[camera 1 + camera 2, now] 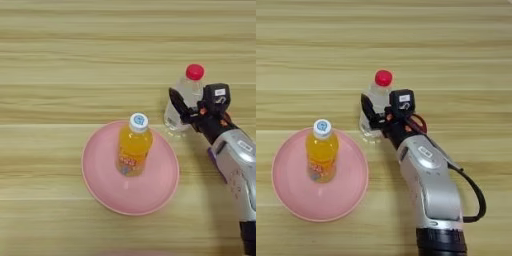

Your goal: Move the objects on the table

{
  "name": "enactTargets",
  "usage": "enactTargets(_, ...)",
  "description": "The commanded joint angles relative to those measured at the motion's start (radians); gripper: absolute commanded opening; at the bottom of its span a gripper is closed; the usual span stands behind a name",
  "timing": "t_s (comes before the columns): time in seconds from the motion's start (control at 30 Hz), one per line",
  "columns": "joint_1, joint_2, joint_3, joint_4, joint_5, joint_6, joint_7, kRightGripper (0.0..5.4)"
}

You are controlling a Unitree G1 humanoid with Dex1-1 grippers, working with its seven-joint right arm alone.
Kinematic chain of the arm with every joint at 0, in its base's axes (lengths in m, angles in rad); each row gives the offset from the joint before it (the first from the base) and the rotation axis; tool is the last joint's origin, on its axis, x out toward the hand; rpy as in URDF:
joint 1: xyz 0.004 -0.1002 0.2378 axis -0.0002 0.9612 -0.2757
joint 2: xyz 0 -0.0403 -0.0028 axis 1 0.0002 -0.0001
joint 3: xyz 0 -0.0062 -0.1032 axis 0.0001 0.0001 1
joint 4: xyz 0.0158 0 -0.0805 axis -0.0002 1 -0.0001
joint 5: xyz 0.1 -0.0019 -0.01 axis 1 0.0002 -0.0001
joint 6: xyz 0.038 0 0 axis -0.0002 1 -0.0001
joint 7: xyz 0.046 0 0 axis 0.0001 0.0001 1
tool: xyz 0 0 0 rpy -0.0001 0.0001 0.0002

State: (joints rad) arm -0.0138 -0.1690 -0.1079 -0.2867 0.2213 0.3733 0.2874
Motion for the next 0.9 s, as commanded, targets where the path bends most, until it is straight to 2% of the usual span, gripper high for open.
enactTargets(0.03, -0.035, -0.011, -0.004, -0.103, 0.018, -0.017, -0.007, 3.24)
enactTargets(0.6, 0.003, -0.011, 0.016, -0.035, -0.023, -0.068, -0.011, 3.23)
enactTargets(0.67, 0.004, -0.011, 0.015, -0.034, -0.027, -0.070, -0.015, 3.77)
enactTargets(0.9, 0.005, -0.009, 0.015, -0.034, -0.031, -0.074, -0.021, 4.81)
